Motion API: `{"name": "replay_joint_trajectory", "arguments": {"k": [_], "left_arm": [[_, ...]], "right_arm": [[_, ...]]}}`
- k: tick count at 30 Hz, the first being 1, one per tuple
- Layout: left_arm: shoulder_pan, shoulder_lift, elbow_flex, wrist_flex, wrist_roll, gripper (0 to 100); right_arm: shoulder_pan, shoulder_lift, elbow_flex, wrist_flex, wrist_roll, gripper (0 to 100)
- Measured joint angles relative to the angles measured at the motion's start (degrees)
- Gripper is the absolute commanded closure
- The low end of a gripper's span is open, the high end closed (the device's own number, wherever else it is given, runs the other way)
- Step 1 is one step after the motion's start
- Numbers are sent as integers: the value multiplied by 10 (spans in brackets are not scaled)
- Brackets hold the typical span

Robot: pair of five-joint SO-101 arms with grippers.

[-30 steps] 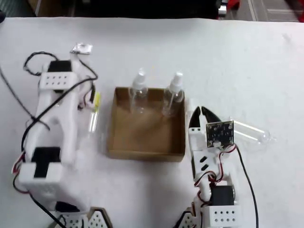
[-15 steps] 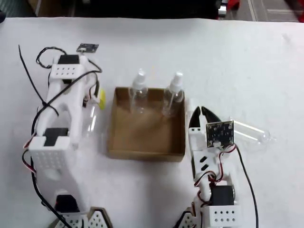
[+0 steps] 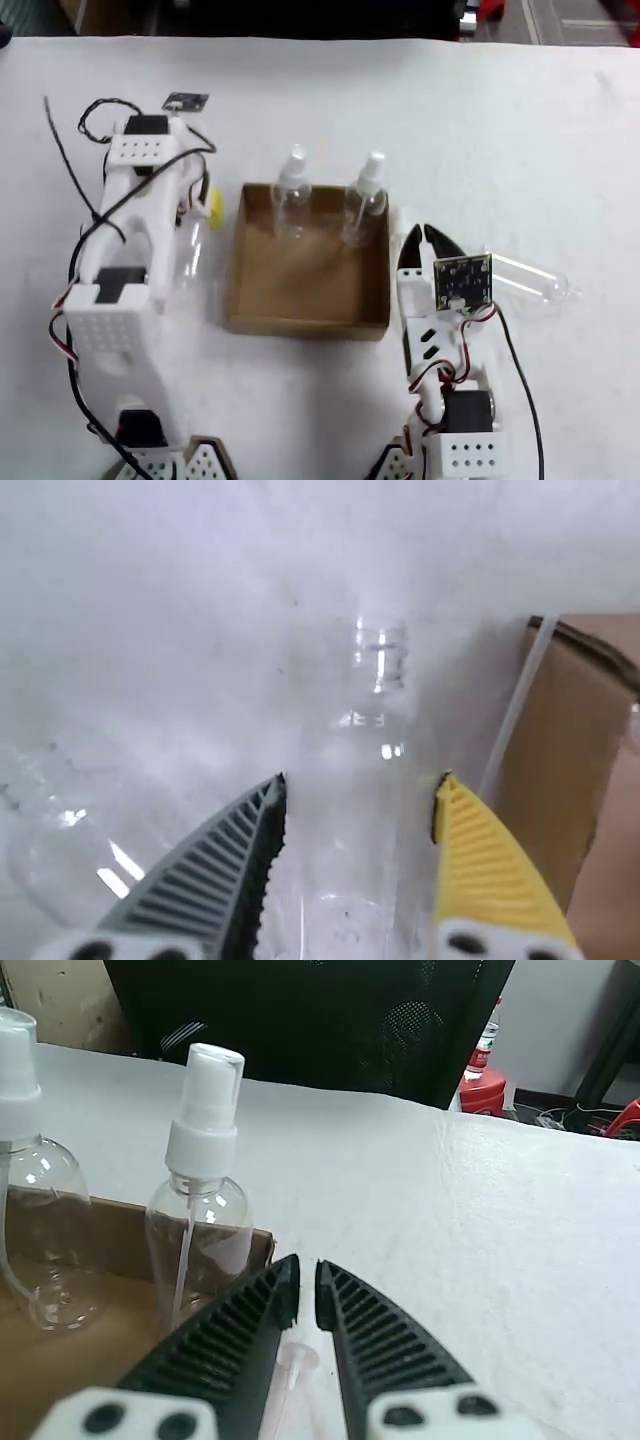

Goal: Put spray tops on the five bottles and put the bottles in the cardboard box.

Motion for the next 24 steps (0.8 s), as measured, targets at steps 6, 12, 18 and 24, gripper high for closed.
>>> {"name": "replay_joint_trajectory", "arguments": {"k": [6, 12, 18, 24], "left_arm": [[1, 3, 6, 4, 1, 755], [1, 3, 6, 4, -12, 840], [4, 3, 6, 4, -26, 858], [4, 3, -3, 29, -26, 858]], "right_arm": [[0, 0, 0, 0, 0, 983], [0, 0, 0, 0, 0, 983], [0, 0, 0, 0, 0, 983], [0, 0, 0, 0, 0, 983]]}}
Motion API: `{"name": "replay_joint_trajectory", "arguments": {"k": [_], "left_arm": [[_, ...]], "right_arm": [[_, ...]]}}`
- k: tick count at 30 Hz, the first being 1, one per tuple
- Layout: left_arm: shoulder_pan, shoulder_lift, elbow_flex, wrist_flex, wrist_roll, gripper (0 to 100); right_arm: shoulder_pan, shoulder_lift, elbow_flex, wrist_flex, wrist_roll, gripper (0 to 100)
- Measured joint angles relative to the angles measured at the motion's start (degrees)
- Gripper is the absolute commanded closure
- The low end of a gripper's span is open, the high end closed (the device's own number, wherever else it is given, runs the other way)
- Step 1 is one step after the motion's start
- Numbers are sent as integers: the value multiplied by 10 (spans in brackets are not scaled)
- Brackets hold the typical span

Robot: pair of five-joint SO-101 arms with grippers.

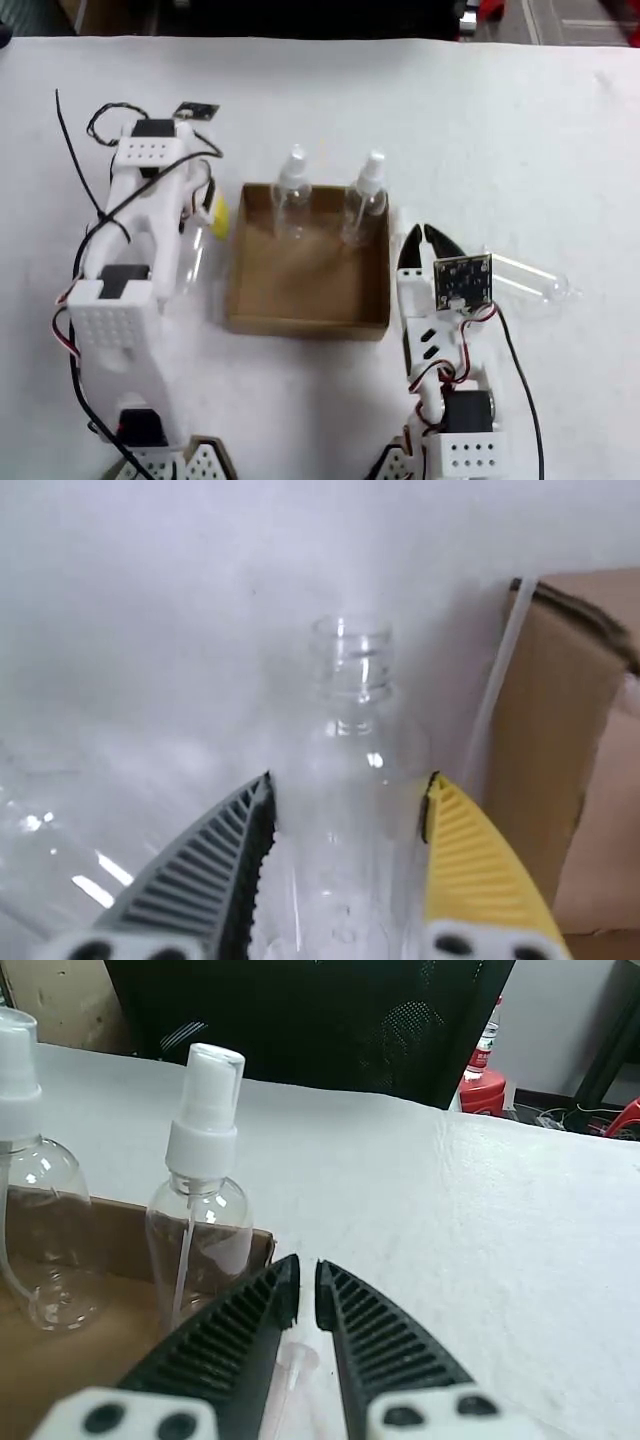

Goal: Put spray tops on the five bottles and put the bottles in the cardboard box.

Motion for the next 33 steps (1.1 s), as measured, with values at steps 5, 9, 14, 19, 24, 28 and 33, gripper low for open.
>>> {"name": "replay_joint_trajectory", "arguments": {"k": [5, 9, 14, 19, 24, 28, 33], "left_arm": [[0, -25, -79, 104, -5, 858], [-1, -108, -118, 143, -5, 858], [25, -270, -72, 147, -5, 858], [106, -491, 48, 147, -5, 858], [155, -736, 170, 88, -5, 858], [158, -899, 319, -25, -6, 858], [162, -1029, 544, -194, 16, 856]], "right_arm": [[0, 0, 0, 0, 0, 983], [0, 0, 0, 0, 0, 983], [0, 0, 0, 0, 17, 983], [0, 0, 0, 0, 26, 983], [0, 0, 0, 0, 29, 983], [0, 0, 0, 0, 29, 983], [0, 0, 0, 0, 29, 983]]}}
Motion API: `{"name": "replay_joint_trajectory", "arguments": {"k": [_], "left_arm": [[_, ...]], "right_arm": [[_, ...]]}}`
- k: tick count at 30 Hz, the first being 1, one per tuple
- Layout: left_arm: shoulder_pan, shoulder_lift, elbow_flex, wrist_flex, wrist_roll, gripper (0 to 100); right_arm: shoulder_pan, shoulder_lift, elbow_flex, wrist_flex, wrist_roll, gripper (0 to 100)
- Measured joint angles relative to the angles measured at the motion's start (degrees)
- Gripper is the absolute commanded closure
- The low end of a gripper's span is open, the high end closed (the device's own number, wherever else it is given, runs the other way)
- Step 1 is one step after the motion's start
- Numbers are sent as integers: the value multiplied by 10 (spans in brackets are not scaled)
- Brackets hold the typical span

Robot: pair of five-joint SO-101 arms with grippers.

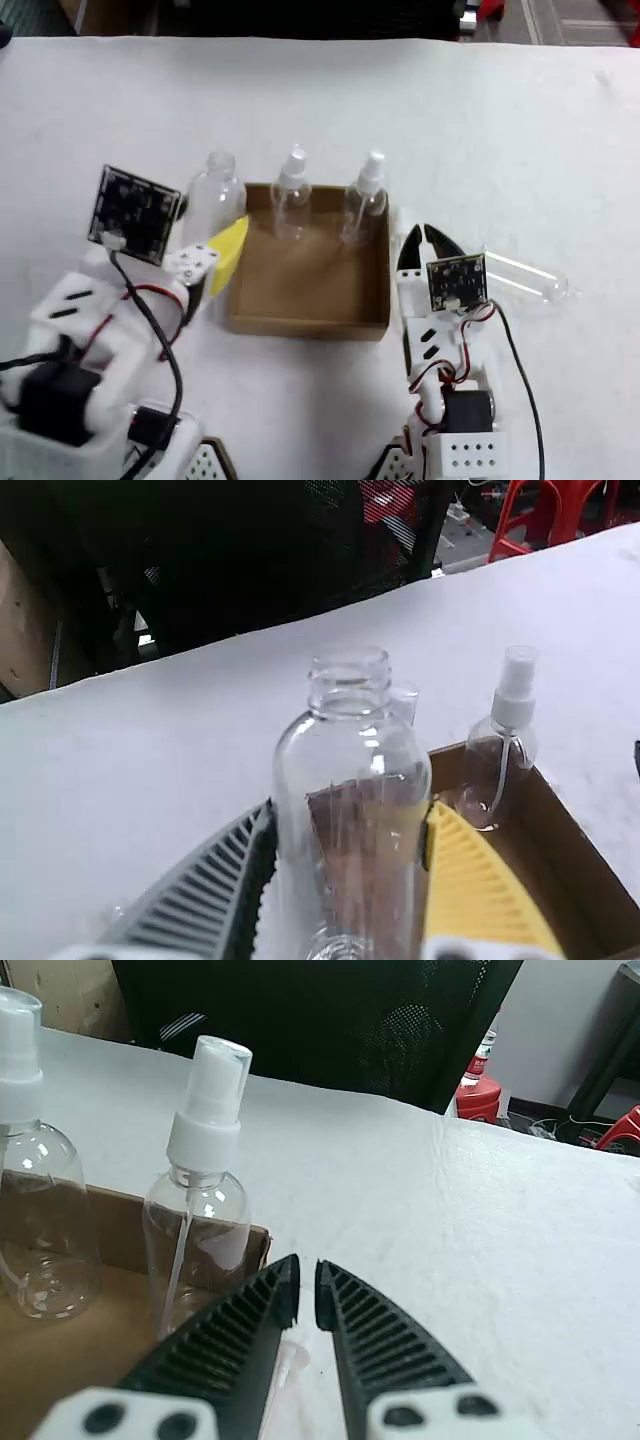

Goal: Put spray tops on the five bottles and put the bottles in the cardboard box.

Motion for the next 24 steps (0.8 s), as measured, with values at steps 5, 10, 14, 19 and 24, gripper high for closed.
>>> {"name": "replay_joint_trajectory", "arguments": {"k": [5, 10, 14, 19, 24], "left_arm": [[19, -108, 189, -144, 40, 857], [69, -176, 327, -218, 47, 857], [85, -226, 410, -283, 47, 858], [78, -248, 552, -424, 47, 925], [62, -248, 594, -481, 47, 931]], "right_arm": [[0, 0, 0, 0, 2, 983], [0, 0, 0, 0, 2, 983], [0, 0, 0, 0, 2, 983], [0, 0, 0, 0, 2, 983], [0, 0, 0, 0, 2, 983]]}}
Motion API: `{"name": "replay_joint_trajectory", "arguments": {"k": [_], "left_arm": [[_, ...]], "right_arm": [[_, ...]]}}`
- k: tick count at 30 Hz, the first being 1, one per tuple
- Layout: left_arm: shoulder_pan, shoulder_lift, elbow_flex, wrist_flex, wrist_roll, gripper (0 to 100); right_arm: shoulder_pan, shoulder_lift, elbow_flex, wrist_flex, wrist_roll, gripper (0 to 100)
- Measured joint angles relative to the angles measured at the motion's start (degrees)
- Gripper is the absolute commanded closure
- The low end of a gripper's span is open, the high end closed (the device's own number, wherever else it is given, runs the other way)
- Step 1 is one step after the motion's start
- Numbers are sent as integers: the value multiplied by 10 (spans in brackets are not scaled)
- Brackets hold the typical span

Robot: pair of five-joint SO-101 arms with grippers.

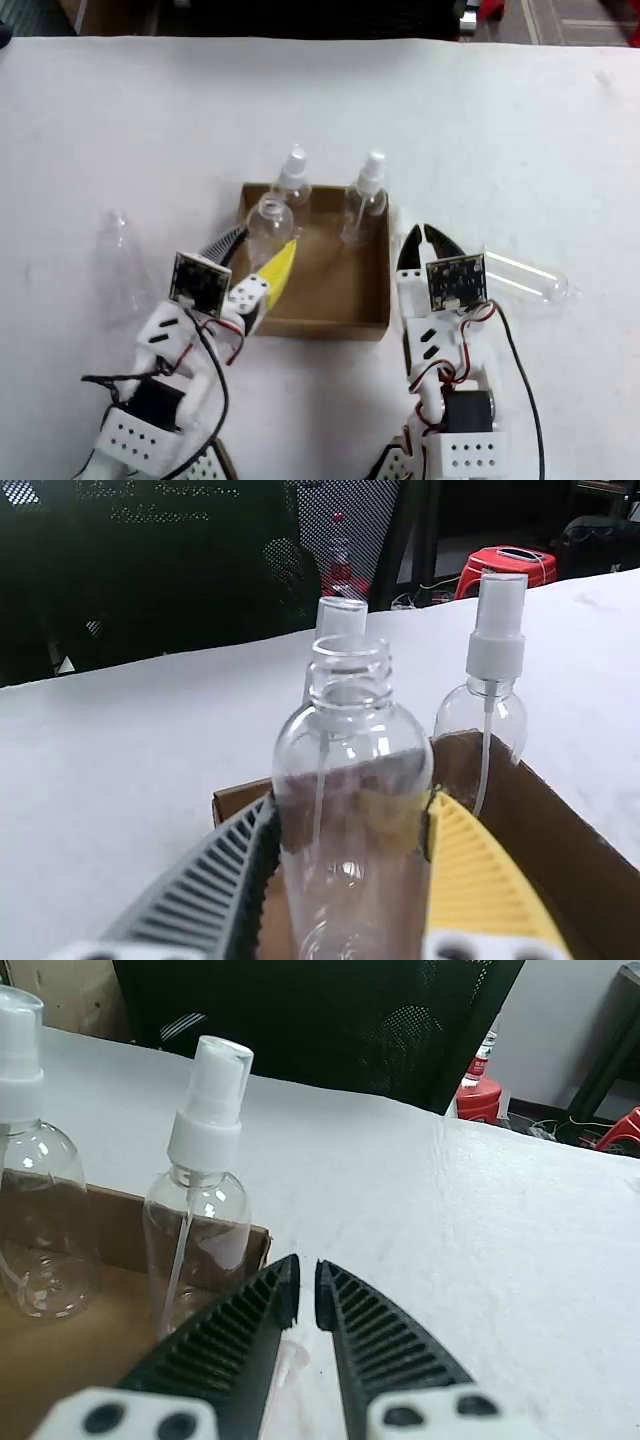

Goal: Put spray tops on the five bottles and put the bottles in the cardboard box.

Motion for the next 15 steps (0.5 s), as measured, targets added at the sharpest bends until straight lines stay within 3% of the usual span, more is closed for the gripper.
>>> {"name": "replay_joint_trajectory", "arguments": {"k": [15], "left_arm": [[-3, 0, 0, 72, 0, 927]], "right_arm": [[0, 0, 0, 0, 0, 983]]}}
